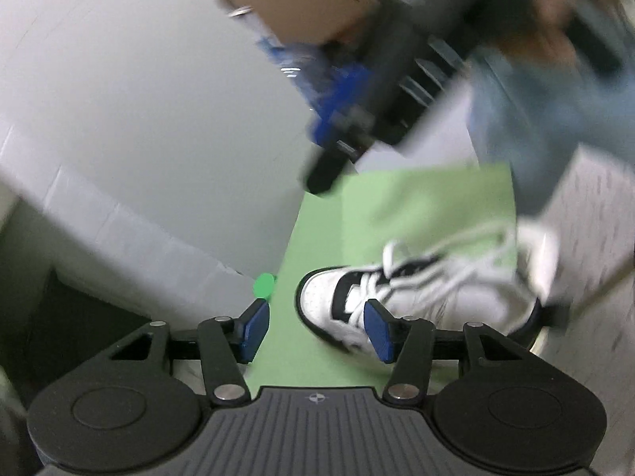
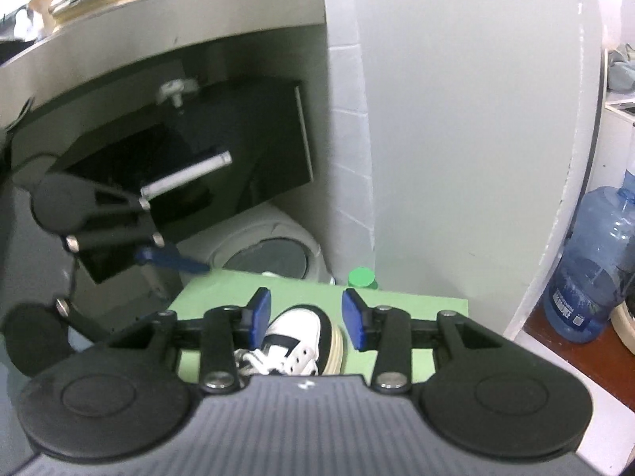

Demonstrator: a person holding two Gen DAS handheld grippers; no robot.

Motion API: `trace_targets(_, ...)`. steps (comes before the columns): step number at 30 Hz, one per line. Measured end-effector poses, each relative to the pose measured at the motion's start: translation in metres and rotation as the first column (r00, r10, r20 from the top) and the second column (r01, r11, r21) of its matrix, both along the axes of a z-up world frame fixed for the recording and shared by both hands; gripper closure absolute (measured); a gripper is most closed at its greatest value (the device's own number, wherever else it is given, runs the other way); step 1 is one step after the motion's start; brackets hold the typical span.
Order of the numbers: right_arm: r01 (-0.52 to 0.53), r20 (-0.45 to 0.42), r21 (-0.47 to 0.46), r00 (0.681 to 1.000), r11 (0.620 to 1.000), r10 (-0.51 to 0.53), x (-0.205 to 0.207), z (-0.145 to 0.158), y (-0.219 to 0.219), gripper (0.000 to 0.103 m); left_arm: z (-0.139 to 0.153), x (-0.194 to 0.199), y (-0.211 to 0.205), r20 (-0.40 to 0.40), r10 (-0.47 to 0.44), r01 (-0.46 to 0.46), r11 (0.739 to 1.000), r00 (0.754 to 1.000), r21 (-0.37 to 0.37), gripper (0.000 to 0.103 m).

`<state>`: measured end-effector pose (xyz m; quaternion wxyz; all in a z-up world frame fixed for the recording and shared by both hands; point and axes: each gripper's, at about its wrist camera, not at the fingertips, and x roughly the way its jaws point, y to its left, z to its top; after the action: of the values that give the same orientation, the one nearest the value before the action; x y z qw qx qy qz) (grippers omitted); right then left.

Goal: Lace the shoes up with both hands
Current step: 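Open the left tool and lift it away from the sneaker, then move the left tool back down to the laces at the eyelets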

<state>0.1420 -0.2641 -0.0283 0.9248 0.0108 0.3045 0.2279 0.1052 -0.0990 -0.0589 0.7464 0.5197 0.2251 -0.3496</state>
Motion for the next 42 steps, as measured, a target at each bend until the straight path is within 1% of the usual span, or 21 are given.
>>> trace_targets(1,0.003,0.005,0.008,1.0,1.0,-0.003,0.0,0.001,-0.002,0.059,-0.008,-0.003,-0.003,0.033,-0.043,0.041,0.997,0.999,0.063,0.056)
trace_targets(2,0.006,0.009,0.015,1.0,1.0,-0.006,0.0,0.002,-0.004,0.059,-0.015,-0.006,-0.005,0.045,-0.1,0.095,0.989,0.994,0.117,0.065)
trace_targets(3,0.009,0.014,0.023,1.0,1.0,-0.009,0.0,0.003,-0.006,0.059,-0.022,-0.008,-0.005,0.044,-0.148,0.139,0.976,0.988,0.165,0.068)
trace_targets(5,0.014,0.023,0.038,1.0,0.999,-0.015,0.001,0.006,-0.01,0.059,-0.033,-0.012,-0.005,0.041,-0.229,0.213,0.945,0.972,0.247,0.071)
trace_targets(7,0.02,0.029,0.054,0.999,0.998,-0.022,0.001,0.007,-0.014,0.059,-0.04,-0.018,-0.006,0.05,-0.294,0.267,0.917,0.954,0.296,0.072)
trace_targets(8,0.024,0.027,0.059,0.999,0.998,-0.026,0.002,0.008,-0.015,0.059,-0.042,-0.019,-0.009,0.06,-0.32,0.285,0.904,0.946,0.318,0.075)
trace_targets(9,0.028,0.025,0.061,0.999,0.998,-0.03,0.003,0.008,-0.017,0.059,-0.044,-0.018,-0.011,0.067,-0.33,0.29,0.897,0.942,0.333,0.076)
trace_targets(11,0.031,0.024,0.068,0.999,0.997,-0.032,0.004,0.008,-0.018,0.059,-0.048,-0.015,-0.016,0.074,-0.337,0.291,0.888,0.938,0.356,0.083)
trace_targets(14,0.023,0.024,0.078,0.999,0.997,-0.025,0.003,0.007,-0.018,0.059,-0.046,-0.008,-0.025,0.06,-0.309,0.268,0.894,0.949,0.36,0.088)
trace_targets(17,0.015,0.027,0.077,0.999,0.997,-0.017,0.004,0.007,-0.015,0.059,-0.047,-0.007,-0.028,0.046,-0.31,0.271,0.886,0.95,0.376,0.089)
trace_targets(22,0.015,0.023,0.089,1.0,0.996,-0.018,0.004,0.007,-0.018,0.059,-0.064,-0.01,-0.019,0.033,-0.341,0.295,0.853,0.939,0.43,0.09)
trace_targets(25,0.015,0.021,0.094,1.0,0.995,-0.017,0.003,0.007,-0.019,0.059,-0.069,-0.013,-0.015,0.024,-0.333,0.289,0.85,0.943,0.44,0.09)
trace_targets(30,0.002,0.016,0.076,1.0,0.997,-0.003,0.005,0.005,-0.014,0.059,-0.072,-0.022,-0.016,0.041,-0.376,0.317,0.831,0.926,0.457,0.09)
trace_targets(31,0.0,0.015,0.074,1.0,0.997,-0.001,0.005,0.004,-0.013,0.059,-0.074,-0.024,-0.017,0.04,-0.388,0.325,0.821,0.921,0.468,0.09)
trace_targets(34,-0.001,0.01,0.07,1.0,0.998,0.0,0.006,0.003,-0.012,0.059,-0.077,-0.027,-0.018,0.035,-0.434,0.356,0.781,0.9,0.514,0.09)
trace_targets(39,0.004,0.001,0.074,1.0,0.997,-0.004,0.007,0.002,-0.013,0.059,-0.081,-0.034,-0.02,0.038,-0.496,0.386,0.72,0.868,0.577,0.09)
trace_targets(42,0.0,0.0,0.075,1.0,0.997,0.0,0.006,0.002,-0.013,0.059,-0.085,-0.043,-0.023,0.046,-0.555,0.408,0.663,0.831,0.628,0.087)
